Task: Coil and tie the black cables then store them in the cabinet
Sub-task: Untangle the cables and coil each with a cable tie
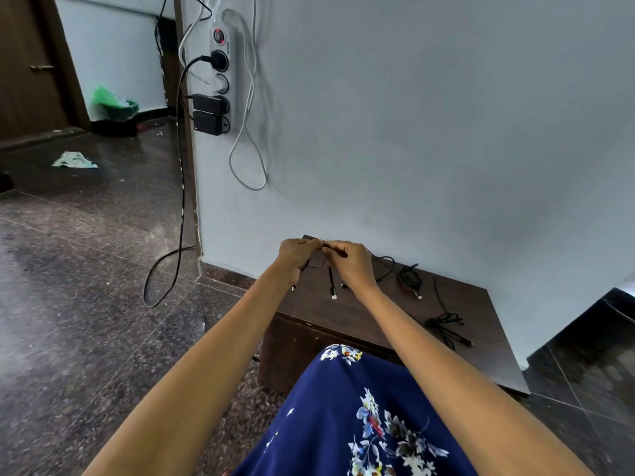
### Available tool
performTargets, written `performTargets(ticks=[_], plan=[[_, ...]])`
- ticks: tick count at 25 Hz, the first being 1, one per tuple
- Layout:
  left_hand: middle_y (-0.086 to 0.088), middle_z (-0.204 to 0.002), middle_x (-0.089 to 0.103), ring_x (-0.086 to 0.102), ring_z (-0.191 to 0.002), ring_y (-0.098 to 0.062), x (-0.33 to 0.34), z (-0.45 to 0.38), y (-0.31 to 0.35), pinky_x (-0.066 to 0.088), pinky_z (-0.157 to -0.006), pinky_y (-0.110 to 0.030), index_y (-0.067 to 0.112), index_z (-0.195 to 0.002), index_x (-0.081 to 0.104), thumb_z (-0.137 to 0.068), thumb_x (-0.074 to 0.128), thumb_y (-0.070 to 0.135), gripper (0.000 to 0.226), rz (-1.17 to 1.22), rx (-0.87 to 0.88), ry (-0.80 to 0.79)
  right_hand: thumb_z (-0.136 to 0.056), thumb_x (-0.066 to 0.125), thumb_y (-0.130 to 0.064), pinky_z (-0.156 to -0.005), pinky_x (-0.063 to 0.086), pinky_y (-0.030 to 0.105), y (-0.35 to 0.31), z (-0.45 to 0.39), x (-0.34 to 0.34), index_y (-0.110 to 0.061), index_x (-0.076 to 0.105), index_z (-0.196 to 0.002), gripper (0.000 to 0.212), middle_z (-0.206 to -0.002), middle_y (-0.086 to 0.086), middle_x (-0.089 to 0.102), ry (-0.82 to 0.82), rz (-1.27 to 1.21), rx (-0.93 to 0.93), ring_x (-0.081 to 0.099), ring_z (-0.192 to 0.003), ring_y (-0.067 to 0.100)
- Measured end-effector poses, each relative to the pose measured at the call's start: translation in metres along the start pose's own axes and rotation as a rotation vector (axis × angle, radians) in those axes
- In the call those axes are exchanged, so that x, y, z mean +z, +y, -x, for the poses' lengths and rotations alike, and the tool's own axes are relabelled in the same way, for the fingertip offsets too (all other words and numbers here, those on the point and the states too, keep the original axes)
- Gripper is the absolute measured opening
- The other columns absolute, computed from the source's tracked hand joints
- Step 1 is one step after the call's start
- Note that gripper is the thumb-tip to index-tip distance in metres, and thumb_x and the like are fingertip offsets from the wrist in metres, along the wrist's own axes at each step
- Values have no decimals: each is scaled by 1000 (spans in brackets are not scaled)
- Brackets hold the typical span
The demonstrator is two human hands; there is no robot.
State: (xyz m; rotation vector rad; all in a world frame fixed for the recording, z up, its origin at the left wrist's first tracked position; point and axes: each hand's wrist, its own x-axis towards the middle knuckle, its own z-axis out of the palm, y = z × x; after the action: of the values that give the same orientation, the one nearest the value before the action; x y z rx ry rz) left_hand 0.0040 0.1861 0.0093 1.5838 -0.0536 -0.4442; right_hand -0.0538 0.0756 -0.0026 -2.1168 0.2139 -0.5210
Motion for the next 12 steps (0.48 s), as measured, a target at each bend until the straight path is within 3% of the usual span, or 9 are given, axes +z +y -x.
performTargets(ticks=[1,3,5,6,8,12], plan=[[-1,-86,67,51,-65,-18,0,-1,-1,39,-41,-16,4,-115,67,-87,65,24,34,6,-20,9,-92,60,-13,-92,52,30,1,0,1,-8,70,-113,24,-110,8,72,-16,21,-1,66,-102,17],[-3,-83,66,54,-66,-18,0,-5,-4,45,-46,-18,4,-113,67,-86,65,25,34,-1,-58,5,-92,59,-11,-93,51,29,2,1,2,-7,68,-114,24,-106,8,72,5,17,8,67,-98,18],[0,-59,40,31,-48,-12,-3,-8,-5,26,-36,-14,5,-100,68,-86,65,24,24,-25,-94,-33,-88,64,-12,-86,53,29,4,3,1,-7,69,-102,15,-93,2,73,64,-22,2,68,-87,14],[1,-59,31,23,-47,-11,-4,-9,-5,18,-36,-15,8,-89,66,-85,64,23,15,-33,-115,-53,-86,67,-12,-82,54,28,5,3,0,-8,69,-95,10,-87,-3,72,72,-24,-16,68,-84,12],[1,-61,31,22,-44,-9,-8,-11,-5,16,-38,-17,13,-77,60,-86,62,24,14,-50,-152,-105,-86,68,-17,-76,54,24,6,4,-3,-12,70,-88,5,-84,-8,71,46,27,-64,68,-81,8],[4,-54,28,21,-29,-4,-2,-10,-12,14,-33,-12,14,-74,53,-94,53,31,26,61,-111,-176,-89,63,-29,-68,49,23,6,-2,-11,-20,69,-87,11,-88,-9,70,88,255,-70,63,-81,7]])
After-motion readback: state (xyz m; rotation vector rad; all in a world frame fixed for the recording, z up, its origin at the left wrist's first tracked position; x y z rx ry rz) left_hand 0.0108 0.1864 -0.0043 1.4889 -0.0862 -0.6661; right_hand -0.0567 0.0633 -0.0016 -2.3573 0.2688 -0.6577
